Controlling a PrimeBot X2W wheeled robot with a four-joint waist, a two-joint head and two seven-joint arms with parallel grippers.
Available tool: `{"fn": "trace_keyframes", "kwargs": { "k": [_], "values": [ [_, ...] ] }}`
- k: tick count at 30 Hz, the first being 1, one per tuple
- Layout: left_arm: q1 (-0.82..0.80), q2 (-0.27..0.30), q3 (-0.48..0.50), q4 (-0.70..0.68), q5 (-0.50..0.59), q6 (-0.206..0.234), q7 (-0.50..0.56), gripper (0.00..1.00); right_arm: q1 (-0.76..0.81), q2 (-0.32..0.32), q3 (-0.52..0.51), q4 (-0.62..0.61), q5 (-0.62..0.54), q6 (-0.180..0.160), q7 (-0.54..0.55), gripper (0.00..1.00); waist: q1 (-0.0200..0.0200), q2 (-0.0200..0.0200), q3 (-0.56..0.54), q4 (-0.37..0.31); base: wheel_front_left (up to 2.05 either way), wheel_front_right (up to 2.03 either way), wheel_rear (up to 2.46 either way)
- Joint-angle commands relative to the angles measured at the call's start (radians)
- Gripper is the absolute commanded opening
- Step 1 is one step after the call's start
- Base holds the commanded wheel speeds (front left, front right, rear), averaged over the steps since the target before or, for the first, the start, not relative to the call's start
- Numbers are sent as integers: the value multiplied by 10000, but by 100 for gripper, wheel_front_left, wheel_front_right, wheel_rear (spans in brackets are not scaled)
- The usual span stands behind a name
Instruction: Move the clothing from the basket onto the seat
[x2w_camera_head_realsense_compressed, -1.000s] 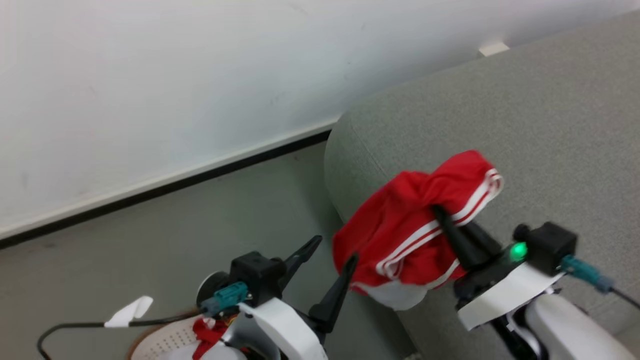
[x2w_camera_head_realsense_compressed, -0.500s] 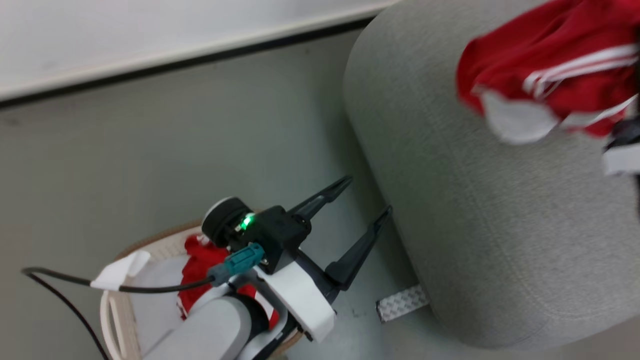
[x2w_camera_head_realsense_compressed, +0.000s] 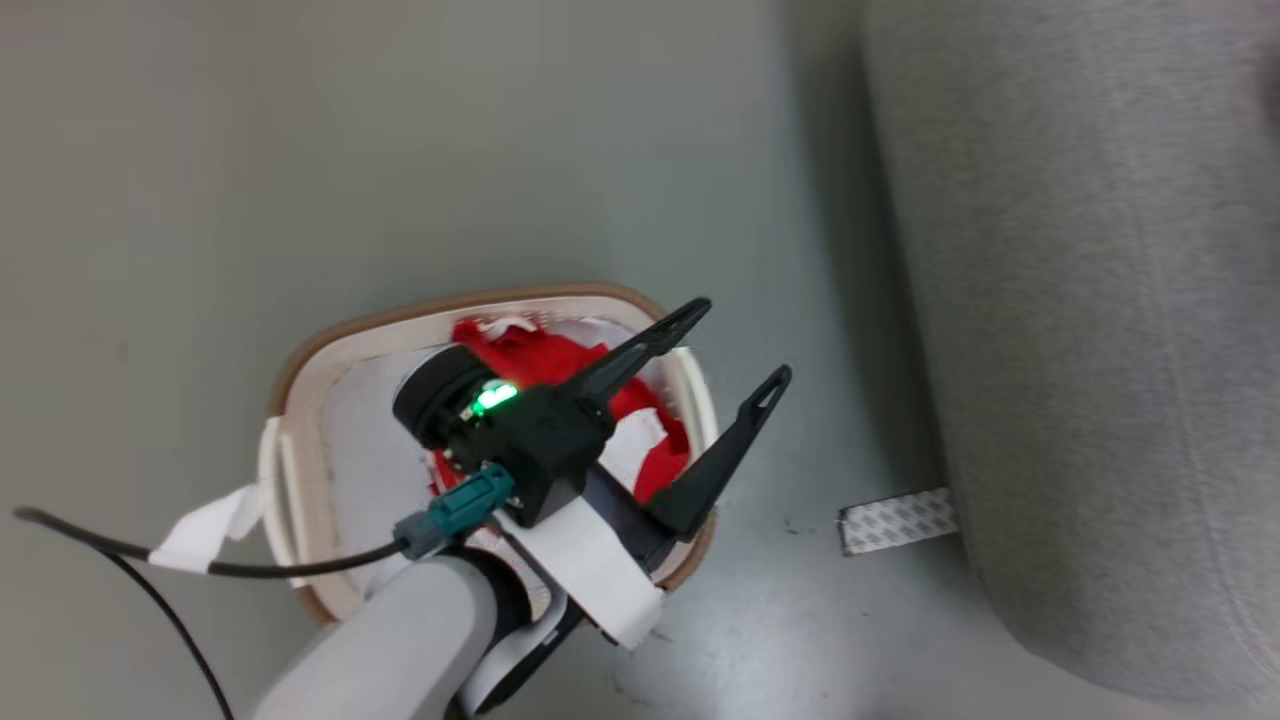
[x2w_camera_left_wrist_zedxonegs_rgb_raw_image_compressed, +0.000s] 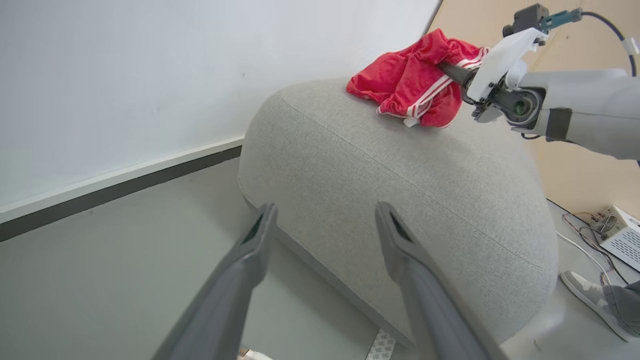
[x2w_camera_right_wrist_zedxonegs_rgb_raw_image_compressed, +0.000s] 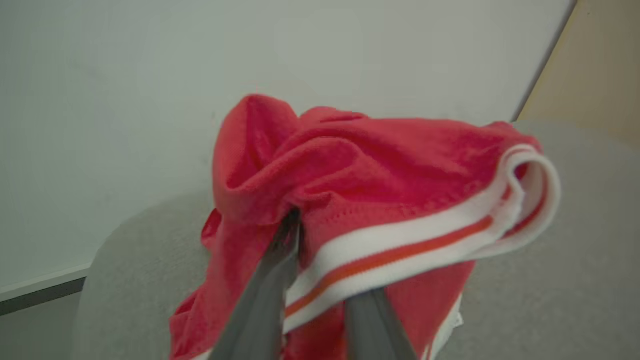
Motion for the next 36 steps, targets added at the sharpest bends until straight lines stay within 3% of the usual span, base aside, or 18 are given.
{"fn": "trace_keyframes", "kwargs": {
  "k": [1,5,15,26,36],
  "values": [
    [102,89,50,28,-48,22,-55,100,-28,86,-65,62,-89,-21,-60,100,-4,0,51,188,0,0,0],
    [425,161,182,243,-163,187,-350,100,567,682,-396,12,-427,-23,-83,100,-4,0,-325,199,0,0,0],
    [1676,298,663,978,-596,722,-1487,100,4087,1956,72,-3057,-233,-23,-83,100,-4,0,-2079,222,0,0,0],
    [3155,-60,1465,2100,-1285,1302,-2897,100,7092,2544,978,-6244,-1005,-21,-67,100,-4,0,-4043,838,0,0,0],
    [4931,-655,3195,2487,-941,1539,-3082,100,8845,2813,2044,-7426,-1638,-21,-67,100,-4,0,-5565,1791,0,0,0]
  ]
}}
